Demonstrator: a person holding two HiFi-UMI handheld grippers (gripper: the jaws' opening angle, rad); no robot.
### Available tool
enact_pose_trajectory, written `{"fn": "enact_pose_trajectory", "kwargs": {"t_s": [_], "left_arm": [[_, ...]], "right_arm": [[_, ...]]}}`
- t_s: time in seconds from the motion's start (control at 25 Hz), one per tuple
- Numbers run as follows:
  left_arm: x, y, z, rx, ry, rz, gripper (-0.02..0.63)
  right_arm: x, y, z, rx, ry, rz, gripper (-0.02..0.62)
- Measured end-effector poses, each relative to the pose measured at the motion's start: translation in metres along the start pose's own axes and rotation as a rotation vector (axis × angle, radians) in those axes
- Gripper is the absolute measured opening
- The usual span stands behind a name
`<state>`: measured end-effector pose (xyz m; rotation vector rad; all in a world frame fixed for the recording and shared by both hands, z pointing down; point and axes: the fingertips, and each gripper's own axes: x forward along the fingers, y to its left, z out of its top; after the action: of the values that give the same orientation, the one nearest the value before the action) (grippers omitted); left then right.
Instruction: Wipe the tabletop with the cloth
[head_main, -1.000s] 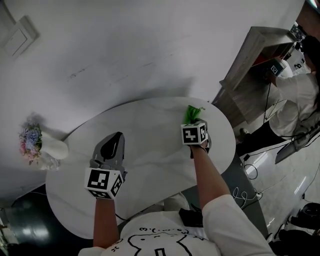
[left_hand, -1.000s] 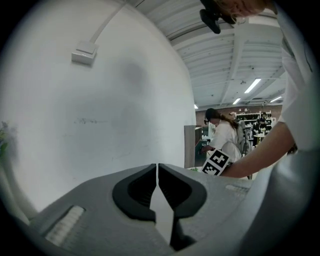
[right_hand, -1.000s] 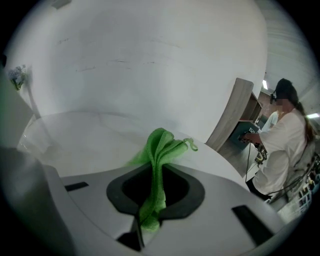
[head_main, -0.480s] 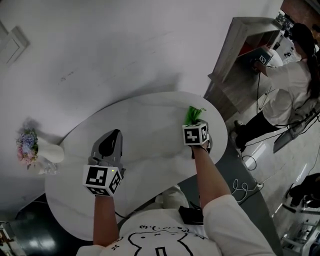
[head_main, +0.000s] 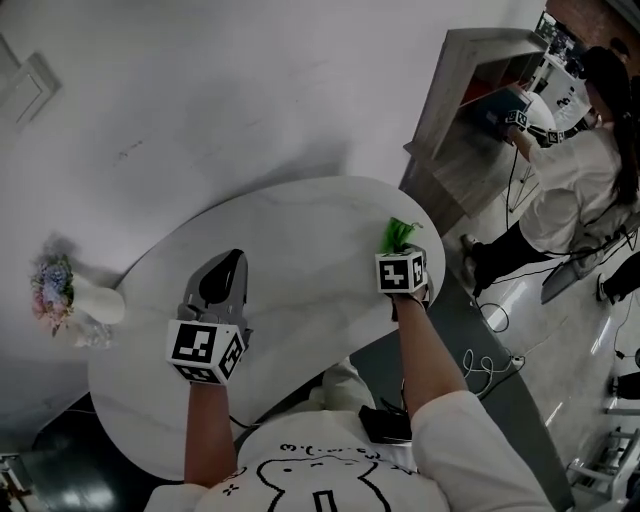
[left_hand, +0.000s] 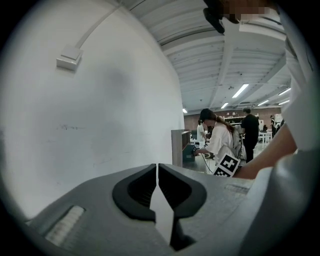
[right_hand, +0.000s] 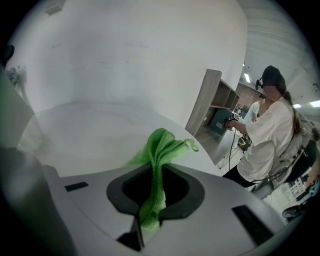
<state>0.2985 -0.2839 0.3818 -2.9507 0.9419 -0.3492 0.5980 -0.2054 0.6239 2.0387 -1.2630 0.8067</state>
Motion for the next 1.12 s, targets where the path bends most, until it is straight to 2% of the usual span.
{"fn": "enact_pose_trajectory", "kwargs": {"t_s": [0.4, 0.84, 1.12], "left_arm": [[-0.017, -0.018, -0.005, -0.008, -0.01, -0.056, 0.02], [-0.047, -0.036, -0.035, -0.064, -0.001, -0.093, 0.02], [-0.075, -0.033, -0.038, -0.087, 0.0, -0.073, 0.02]], "right_arm": [[-0.035, -0.031, -0.041, 0.05, 0.025, -0.077, 0.04], [-0.069, -0.051, -0.093, 0.102, 0.039, -0.161, 0.04], [-0.094, -0.052, -0.117, 0.136, 0.107, -0.17, 0.04]]}}
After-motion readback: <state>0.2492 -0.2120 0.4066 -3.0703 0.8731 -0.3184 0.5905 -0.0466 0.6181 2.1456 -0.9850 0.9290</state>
